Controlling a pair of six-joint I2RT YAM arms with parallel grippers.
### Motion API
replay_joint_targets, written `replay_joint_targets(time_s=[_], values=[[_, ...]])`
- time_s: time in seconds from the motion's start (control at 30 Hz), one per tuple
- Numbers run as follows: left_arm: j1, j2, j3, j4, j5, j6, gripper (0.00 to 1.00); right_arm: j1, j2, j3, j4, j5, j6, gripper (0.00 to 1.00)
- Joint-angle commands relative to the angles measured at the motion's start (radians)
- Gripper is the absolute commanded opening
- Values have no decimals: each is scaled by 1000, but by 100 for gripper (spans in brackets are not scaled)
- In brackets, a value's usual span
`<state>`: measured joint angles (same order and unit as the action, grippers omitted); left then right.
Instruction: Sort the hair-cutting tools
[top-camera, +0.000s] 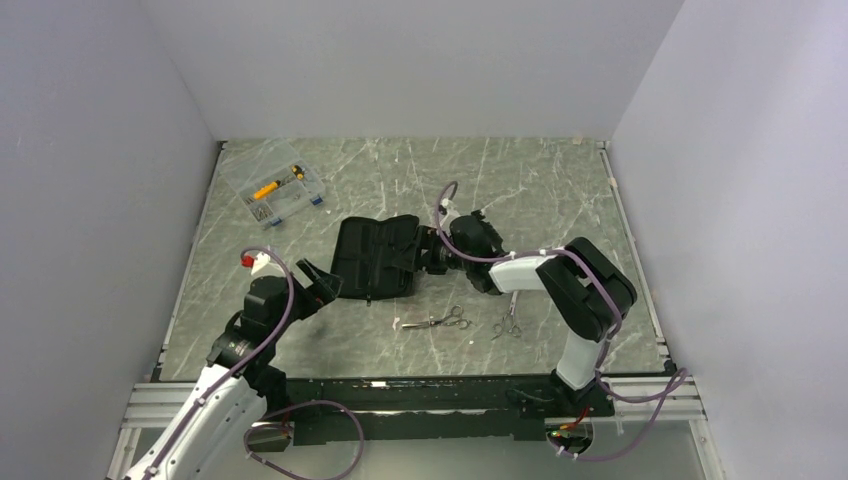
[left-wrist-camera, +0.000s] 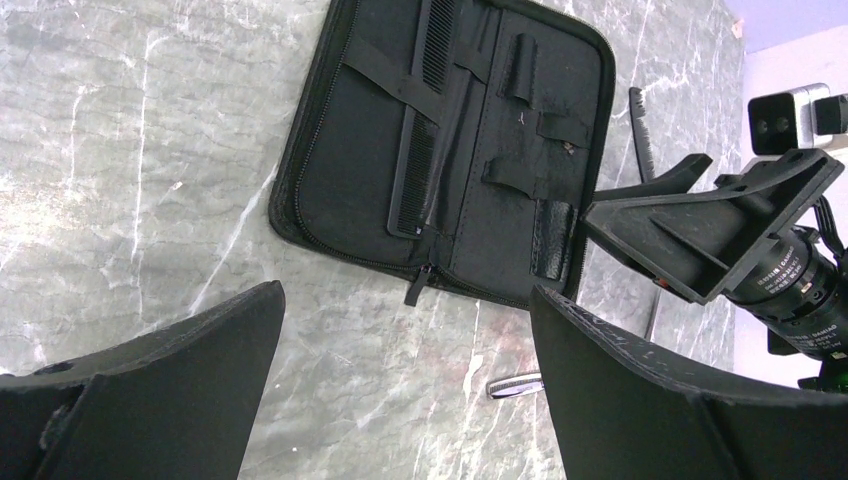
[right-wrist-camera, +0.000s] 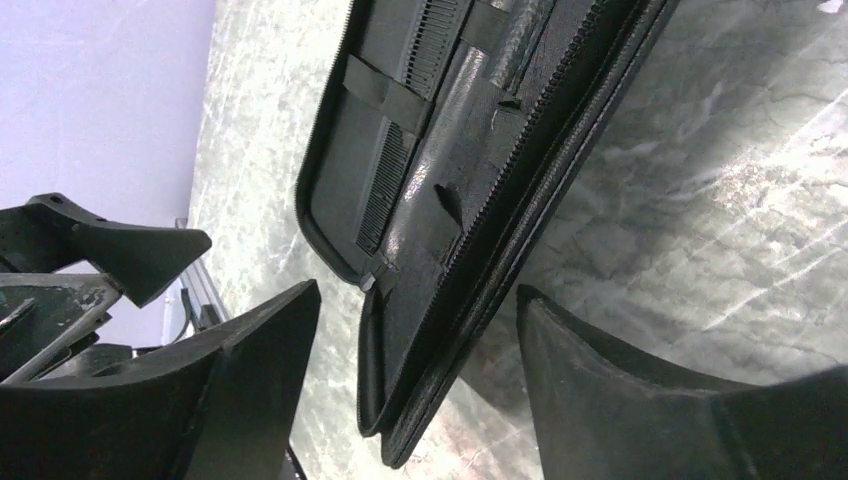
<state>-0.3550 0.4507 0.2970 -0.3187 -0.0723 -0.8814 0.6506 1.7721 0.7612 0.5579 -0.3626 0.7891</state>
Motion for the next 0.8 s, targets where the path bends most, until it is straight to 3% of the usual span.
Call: replay_joint_targets(time_s=[0.0, 0.4, 0.57, 0.77], values=[[-1, -5, -15, 39, 23, -2, 99, 6, 39, 49, 1, -34, -13, 72], [-1, 0, -38, 51, 17, -1, 98, 0, 52, 53, -58, -60, -59, 46], [-1, 23, -47, 64, 15, -2, 98, -27, 47, 42, -75, -89, -72, 27], [-1, 50, -54, 83, 1, 4, 98, -79, 2, -18, -86, -103, -93, 17]])
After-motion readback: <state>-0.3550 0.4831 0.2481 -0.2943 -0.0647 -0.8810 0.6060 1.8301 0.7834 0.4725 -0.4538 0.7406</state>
